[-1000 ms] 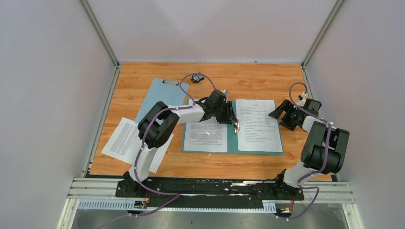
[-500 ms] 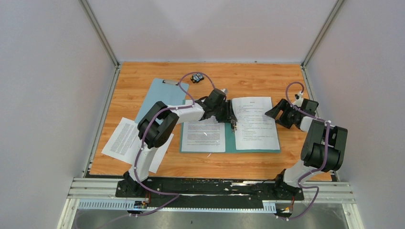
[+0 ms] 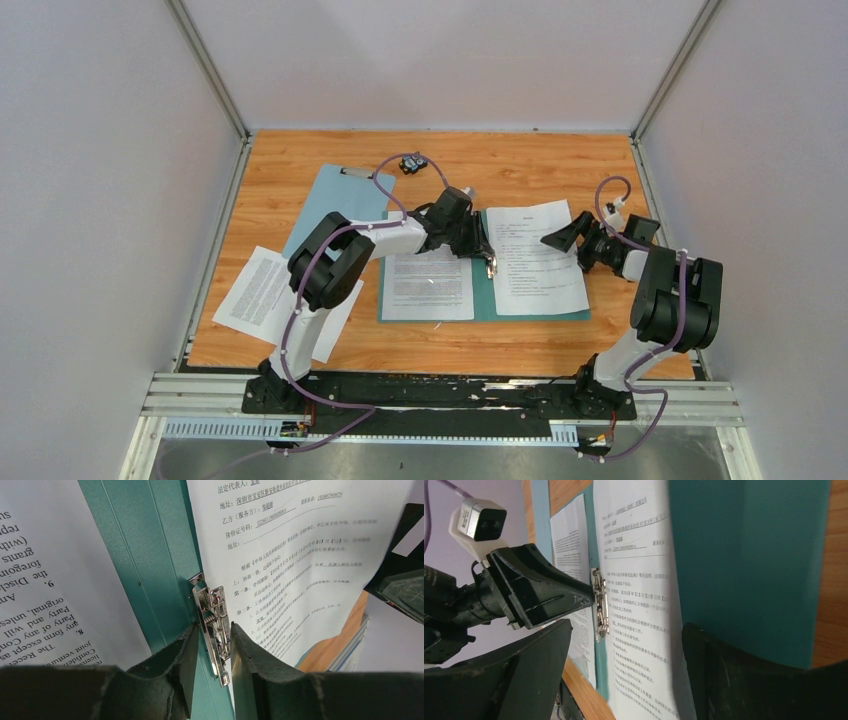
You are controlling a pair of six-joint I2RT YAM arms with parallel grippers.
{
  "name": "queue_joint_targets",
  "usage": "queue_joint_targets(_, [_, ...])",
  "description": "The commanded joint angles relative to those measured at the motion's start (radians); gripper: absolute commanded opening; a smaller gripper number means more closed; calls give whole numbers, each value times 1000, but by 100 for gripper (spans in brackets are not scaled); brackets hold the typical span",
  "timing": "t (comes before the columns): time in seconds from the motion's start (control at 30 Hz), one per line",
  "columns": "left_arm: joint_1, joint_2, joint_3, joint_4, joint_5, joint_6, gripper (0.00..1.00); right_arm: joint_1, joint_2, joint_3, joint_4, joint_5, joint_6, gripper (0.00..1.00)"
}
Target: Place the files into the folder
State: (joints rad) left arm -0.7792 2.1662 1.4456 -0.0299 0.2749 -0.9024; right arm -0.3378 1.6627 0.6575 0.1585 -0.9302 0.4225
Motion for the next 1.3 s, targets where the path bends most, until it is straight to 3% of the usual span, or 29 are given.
queue_joint_targets(0.0, [-10,-7,-12,15,-5,-6,37,24,-43,-15,100,-131,76,82])
queue_joint_targets(0.13, [-9,-1,-8,2,-17,5,32,43,-102,-6,53,-121,66,82])
queue_joint_targets(0.23, [-6,6,4,-26,-14,22,27,42,-175,56,-203,59,-59,83])
queue_joint_targets(0.3, [-4,6,4,-25,-14,25,21,39,-215,83,-286,166,-98,85])
queue_joint_targets(0.53, [13,-3,-23,73,73,-33,0,18,-282,110,-373,305,-130,87])
queue_joint_targets(1.1, [35,-71,-64,156,113,-96,0,-64,-227,51,-377,463,-129,94])
queue_joint_targets(1.17, [34,-71,-61,126,90,-78,9,-64,-208,51,-374,461,-136,94])
queue_joint_targets(1.27, [29,-74,-57,80,46,-37,37,-64,-194,45,-373,471,-138,94])
